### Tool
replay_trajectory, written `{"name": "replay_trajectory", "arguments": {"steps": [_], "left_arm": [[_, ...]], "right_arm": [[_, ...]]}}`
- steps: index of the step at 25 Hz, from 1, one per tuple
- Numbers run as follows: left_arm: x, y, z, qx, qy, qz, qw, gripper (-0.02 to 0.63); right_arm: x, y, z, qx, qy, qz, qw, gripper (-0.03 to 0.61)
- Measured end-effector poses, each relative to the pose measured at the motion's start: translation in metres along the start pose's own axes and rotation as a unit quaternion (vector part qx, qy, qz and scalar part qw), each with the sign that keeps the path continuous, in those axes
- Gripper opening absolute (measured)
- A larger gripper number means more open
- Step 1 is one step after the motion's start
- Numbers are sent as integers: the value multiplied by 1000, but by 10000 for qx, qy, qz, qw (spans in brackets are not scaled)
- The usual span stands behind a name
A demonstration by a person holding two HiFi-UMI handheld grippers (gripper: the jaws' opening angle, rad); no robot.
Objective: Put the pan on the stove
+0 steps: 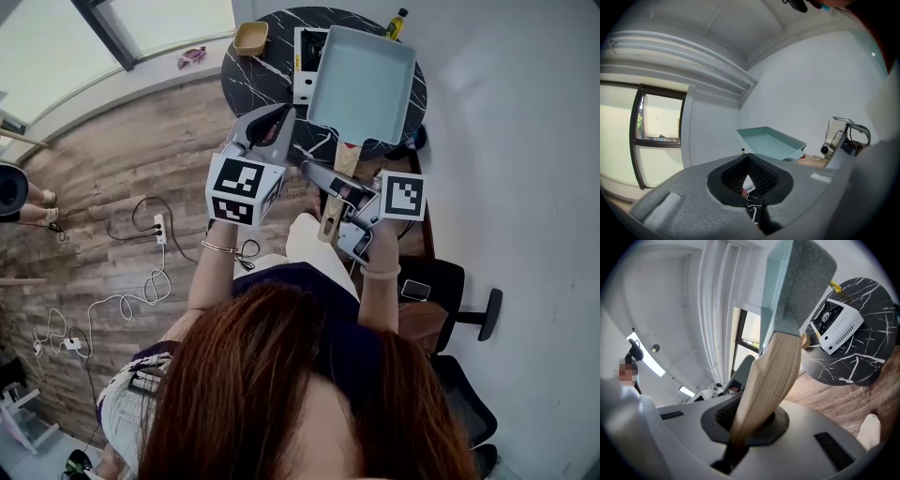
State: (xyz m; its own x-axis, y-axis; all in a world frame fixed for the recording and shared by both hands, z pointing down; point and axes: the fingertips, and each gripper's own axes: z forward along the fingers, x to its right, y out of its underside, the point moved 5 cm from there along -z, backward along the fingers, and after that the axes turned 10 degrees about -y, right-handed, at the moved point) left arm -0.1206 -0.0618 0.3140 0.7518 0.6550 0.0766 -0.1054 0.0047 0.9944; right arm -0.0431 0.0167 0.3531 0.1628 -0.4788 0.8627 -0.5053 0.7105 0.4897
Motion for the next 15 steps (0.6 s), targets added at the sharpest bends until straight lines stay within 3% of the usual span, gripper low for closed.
{"name": "replay_trajectory", "arguments": {"steps": [15], "left_arm": [[-20, -2, 59, -95, -193, -47, 9998, 12]], "right_arm": [[36, -53, 5, -176, -45, 135, 9997, 21]]}}
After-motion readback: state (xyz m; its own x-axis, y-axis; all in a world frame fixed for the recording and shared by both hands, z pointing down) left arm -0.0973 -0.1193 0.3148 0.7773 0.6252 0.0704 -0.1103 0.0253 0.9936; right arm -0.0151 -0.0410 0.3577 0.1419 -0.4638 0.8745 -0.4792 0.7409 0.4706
